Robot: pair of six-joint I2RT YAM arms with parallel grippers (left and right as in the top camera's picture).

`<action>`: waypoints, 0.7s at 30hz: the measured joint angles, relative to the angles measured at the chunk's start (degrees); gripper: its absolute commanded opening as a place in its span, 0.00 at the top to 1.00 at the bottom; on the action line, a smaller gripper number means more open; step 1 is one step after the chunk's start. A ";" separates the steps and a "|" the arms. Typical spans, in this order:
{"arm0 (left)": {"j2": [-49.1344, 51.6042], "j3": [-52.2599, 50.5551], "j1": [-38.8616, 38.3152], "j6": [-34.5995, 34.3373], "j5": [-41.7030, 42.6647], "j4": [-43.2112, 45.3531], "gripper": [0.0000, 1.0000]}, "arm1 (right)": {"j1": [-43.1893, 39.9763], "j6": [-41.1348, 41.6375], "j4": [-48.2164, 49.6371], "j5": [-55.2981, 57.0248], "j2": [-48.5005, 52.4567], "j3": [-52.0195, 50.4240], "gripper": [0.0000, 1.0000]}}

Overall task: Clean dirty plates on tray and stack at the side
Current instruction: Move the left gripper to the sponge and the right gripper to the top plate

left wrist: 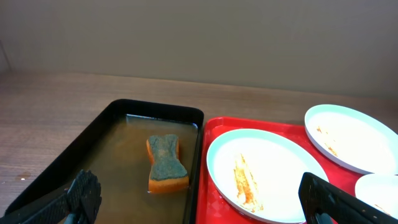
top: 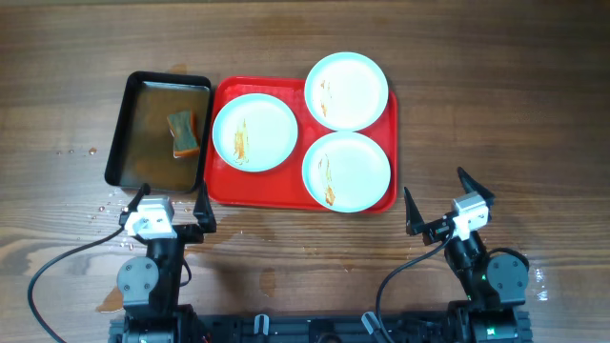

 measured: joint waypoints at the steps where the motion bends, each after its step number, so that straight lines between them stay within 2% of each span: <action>1: 0.00 0.00 0.00 0.00 0.00 0.00 0.00 | -0.02 0.00 0.00 0.00 0.00 0.00 0.00; 8: 0.02 0.00 0.00 0.02 -0.02 0.26 0.00 | 0.04 12.02 2.58 -11.13 1.11 0.22 0.00; 13: 0.02 0.00 0.00 0.02 -0.02 0.24 0.00 | 0.04 14.36 2.84 -13.42 5.99 1.77 0.00; 21: 0.00 0.00 0.00 0.00 -0.02 0.31 0.00 | 0.04 14.95 9.01 -14.69 20.02 6.05 0.00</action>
